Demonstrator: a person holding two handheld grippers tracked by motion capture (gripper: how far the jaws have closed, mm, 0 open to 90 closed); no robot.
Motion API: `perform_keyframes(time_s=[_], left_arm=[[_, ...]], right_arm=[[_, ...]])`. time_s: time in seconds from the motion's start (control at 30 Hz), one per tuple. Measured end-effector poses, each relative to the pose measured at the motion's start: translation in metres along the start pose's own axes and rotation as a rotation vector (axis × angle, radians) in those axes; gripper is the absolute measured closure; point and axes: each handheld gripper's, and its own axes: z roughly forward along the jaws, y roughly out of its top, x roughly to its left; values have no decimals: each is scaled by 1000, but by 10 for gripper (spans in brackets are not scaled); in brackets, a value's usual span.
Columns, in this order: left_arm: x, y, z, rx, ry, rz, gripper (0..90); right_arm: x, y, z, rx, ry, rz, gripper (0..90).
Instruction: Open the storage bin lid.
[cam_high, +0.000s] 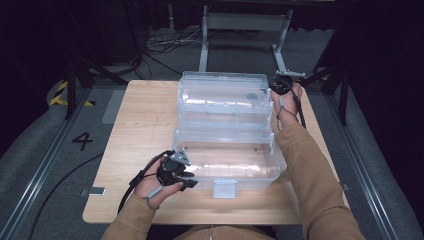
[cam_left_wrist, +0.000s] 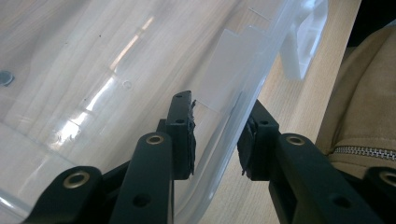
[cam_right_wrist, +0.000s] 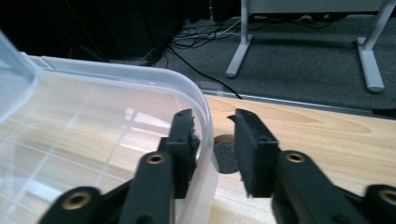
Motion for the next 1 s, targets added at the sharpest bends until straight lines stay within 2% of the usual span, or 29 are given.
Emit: perform_keyframes(time_s=[0.13,0.23,0.37,0.43,0.5,0.63,0.73,0.8,0.93,1.0], left_arm=[[1,1,0,4,-5,2,694],[0,1,0,1,-2,9,693],[3,1,-2,2,-16,-7,669],[4,1,-4,-8,-27,12,653],[6,0,-10,-41,-63,34,630],[10,-4,-25,-88,-109,29,591],[15,-7,-38,-103,-93,13,565],[17,-8,-43,-110,-92,11,559],[24,-9,-57,-148,-98,3,529],[29,-10,-62,-162,-83,-11,523]], right_arm=[[1,3,-8,-7,-10,-6,576],[2,4,-16,-25,-26,-19,557],[-2,7,-30,-57,-40,-27,532],[-3,7,-37,-65,-43,-30,526],[-4,8,-44,-78,-38,-34,518],[-2,11,-61,-99,-28,-54,498],[2,12,-76,-126,-12,-92,490],[3,12,-80,-130,-9,-102,492],[9,6,-101,-130,22,-140,491],[11,2,-112,-137,32,-168,487]])
